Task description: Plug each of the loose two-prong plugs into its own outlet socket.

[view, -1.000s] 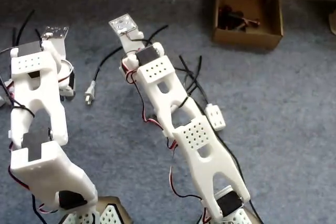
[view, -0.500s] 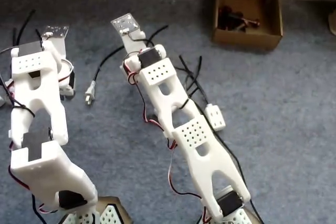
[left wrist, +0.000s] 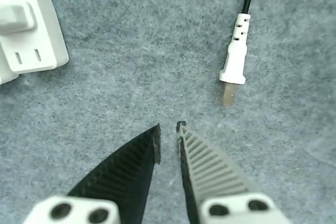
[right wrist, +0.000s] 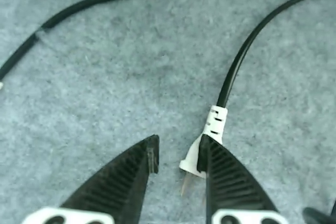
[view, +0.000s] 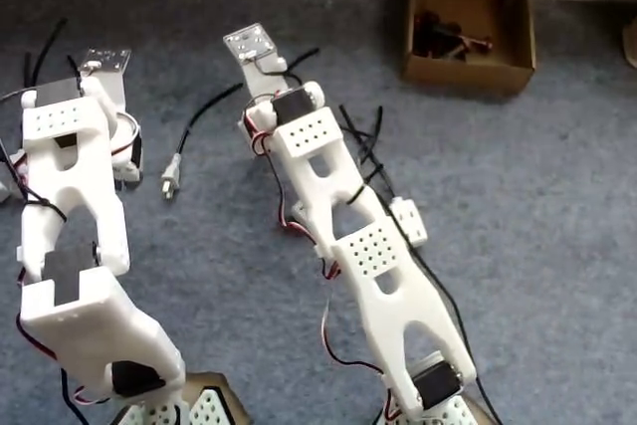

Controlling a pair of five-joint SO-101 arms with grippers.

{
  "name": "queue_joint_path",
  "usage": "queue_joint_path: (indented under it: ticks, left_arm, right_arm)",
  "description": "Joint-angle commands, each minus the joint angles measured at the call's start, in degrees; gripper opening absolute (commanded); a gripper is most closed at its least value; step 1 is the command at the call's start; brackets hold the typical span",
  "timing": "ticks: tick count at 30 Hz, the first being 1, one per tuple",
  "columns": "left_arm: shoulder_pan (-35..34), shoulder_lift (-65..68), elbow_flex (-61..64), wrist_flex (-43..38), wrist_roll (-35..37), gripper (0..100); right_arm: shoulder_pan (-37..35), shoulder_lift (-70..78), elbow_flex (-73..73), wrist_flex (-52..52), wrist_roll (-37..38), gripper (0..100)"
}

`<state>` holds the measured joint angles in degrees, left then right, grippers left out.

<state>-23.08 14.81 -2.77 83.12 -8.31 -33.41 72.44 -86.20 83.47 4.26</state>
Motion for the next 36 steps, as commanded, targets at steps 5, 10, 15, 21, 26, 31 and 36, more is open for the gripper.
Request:
queue_joint_path:
  ticks: [5,10,15,21,26,31,36]
  left_arm:
    - [-0.66,-3.21,-0.13,-0.62,0.09,6]
    - [-0.66,-3.21,-0.13,-0.62,0.09,6]
    - [-0.66,-3.21,-0.13,-0.62,0.09,6]
    - [-0.66,-3.21,-0.13,-0.62,0.09,6]
    - [-0.66,-3.21,-0.13,-0.53,0.09,6]
    - [-0.66,-3.21,-0.13,-0.53,0.09,6]
    - [-0.57,-3.21,-0.13,-0.53,0.09,6]
  right_arm:
    - [1.19,-2.07,-3.38,0.48,-0.7,12.7]
    - [1.19,-2.07,-3.38,0.57,-0.62,12.7]
    - [1.19,-1.63,-10.15,3.56,-0.44,12.7]
    - [1.19,-1.54,-15.25,4.79,-0.62,12.7]
    - [1.01,-1.45,-14.73,4.7,-3.78,12.7]
    - [0.92,-1.45,-14.73,5.32,-5.45,12.7]
    - [-0.31,-2.68,-15.25,8.84,-5.27,12.7]
